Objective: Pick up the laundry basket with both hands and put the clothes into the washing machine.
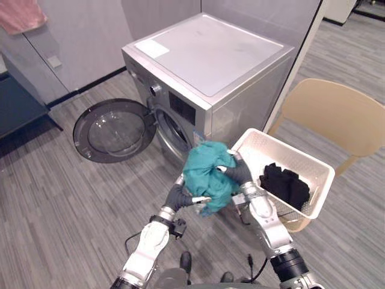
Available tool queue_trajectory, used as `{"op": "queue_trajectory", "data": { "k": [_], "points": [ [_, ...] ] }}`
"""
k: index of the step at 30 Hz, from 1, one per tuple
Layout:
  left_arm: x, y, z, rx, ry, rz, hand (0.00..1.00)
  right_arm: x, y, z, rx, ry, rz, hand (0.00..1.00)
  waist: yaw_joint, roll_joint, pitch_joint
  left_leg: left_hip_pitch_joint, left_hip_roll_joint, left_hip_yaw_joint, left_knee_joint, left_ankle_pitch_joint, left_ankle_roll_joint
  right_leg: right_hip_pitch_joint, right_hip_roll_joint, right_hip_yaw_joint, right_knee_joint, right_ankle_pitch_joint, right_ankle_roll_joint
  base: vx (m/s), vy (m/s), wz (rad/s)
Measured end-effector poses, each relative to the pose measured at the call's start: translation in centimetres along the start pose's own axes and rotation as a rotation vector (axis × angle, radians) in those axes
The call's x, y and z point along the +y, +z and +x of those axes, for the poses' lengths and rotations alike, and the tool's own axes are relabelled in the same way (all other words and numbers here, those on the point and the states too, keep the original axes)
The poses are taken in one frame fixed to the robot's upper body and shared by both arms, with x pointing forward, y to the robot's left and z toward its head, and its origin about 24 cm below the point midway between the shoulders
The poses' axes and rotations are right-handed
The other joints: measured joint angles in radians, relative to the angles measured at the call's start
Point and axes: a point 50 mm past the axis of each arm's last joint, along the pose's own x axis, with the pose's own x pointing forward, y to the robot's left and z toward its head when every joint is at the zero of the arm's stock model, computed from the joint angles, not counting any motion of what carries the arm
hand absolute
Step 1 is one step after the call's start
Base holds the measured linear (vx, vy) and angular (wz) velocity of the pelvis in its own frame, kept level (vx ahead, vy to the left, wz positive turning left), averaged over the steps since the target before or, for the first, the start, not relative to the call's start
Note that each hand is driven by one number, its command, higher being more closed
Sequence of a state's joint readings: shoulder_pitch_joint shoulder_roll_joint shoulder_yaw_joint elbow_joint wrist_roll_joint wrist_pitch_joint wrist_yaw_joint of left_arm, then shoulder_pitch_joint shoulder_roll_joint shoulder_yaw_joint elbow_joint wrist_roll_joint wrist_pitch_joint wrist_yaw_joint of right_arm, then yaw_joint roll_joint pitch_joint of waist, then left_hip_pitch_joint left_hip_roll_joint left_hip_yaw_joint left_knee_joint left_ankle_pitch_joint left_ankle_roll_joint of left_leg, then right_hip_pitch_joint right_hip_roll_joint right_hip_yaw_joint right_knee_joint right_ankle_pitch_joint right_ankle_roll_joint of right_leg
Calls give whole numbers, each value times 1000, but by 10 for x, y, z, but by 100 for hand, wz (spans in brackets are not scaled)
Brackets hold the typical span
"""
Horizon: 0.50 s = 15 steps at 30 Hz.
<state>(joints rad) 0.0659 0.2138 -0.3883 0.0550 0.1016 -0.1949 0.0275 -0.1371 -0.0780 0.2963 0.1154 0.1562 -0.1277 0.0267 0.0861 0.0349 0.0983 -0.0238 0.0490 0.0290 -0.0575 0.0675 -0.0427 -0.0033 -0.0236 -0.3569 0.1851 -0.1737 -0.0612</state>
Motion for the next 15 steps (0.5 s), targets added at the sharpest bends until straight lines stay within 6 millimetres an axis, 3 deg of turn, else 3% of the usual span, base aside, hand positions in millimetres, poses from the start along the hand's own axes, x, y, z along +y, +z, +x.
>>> {"op": "queue_trajectory", "data": {
  "k": [1, 2, 14, 15],
  "points": [
    [1, -1, 1, 4, -6, 24, 0, 0, -2, 1, 8, 5, 13, 100, -6, -1, -5, 3, 2, 0, -6, 5, -1, 0, 3, 5, -3, 4, -1, -81, -14, -4],
    [3, -4, 0, 13, -6, 52, 100, 3, -4, 2, 20, 20, 34, 100, -19, -1, -13, 4, 4, 0, -14, 13, -2, 0, 6, 6, -8, 9, -2, -116, -20, -7],
    [-1, -13, 2, 42, -43, 187, 100, 18, -11, -5, 74, 190, 103, 100, -43, -5, -24, 12, 26, 0, -36, 34, -18, -5, 41, 31, -31, 30, -10, -55, -20, -5],
    [-1, -14, 2, 45, -46, 189, 100, 18, -12, -5, 78, 192, 109, 0, -45, -5, -31, 9, 27, 0, -36, 34, -19, -7, 43, 31, -33, 33, -14, 38, -29, -3]
  ]
}}
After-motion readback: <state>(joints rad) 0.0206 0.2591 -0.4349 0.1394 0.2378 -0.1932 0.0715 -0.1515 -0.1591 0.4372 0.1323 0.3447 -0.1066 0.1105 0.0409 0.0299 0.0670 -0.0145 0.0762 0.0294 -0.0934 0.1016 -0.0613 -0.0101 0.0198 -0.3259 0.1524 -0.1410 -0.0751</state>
